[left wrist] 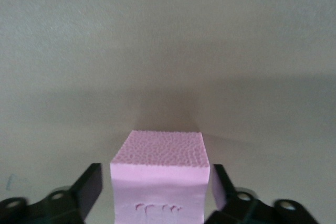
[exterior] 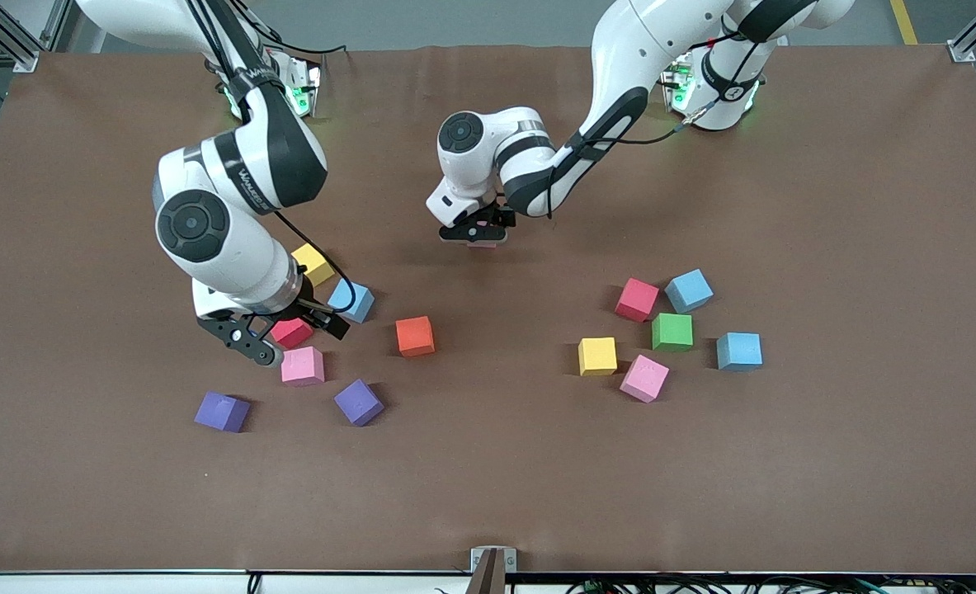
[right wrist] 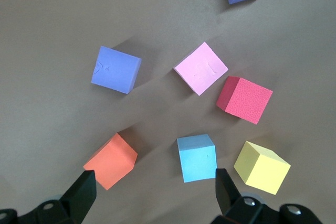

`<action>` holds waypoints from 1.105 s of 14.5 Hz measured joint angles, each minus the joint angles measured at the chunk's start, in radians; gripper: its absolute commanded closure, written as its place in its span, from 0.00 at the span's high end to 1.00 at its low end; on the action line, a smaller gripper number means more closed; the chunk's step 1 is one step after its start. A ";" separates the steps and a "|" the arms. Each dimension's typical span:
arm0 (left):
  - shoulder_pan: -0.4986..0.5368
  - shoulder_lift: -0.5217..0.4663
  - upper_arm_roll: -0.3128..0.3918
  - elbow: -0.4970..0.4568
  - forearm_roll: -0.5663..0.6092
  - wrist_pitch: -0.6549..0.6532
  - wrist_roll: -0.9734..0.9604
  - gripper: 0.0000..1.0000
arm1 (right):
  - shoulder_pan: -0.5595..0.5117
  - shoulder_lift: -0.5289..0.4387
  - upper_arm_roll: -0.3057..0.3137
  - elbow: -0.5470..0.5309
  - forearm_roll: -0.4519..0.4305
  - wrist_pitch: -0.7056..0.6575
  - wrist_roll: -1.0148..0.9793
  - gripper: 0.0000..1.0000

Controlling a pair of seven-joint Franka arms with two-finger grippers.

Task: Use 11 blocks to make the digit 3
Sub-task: 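Lower the pink cube at the table middle and open the left gripper, then grasp the yellow cube with the left gripper while the right gripper grasps pink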

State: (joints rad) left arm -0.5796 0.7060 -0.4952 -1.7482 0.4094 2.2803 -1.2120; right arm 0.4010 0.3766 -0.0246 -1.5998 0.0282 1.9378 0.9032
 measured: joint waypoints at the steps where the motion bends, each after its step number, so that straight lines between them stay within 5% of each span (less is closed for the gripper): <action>1: 0.002 -0.008 -0.001 0.009 0.000 -0.022 0.000 1.00 | -0.004 0.002 -0.004 -0.005 -0.007 0.005 -0.029 1.00; 6: 0.058 -0.161 -0.032 0.033 -0.050 -0.181 0.101 1.00 | -0.097 0.039 -0.015 -0.015 -0.011 0.042 -0.447 1.00; 10: 0.248 -0.288 -0.060 0.032 -0.113 -0.276 0.261 1.00 | -0.117 0.087 -0.014 -0.019 -0.013 0.120 -0.556 1.00; 16: 0.440 -0.241 -0.048 0.058 -0.117 -0.271 0.372 1.00 | -0.152 0.238 -0.016 -0.024 -0.015 0.310 -0.671 1.00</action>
State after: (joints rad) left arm -0.1395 0.4651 -0.5431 -1.6901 0.2927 2.0094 -0.8398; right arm 0.2494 0.6146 -0.0405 -1.6237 0.0131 2.2476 0.2319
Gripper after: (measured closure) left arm 0.000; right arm 0.000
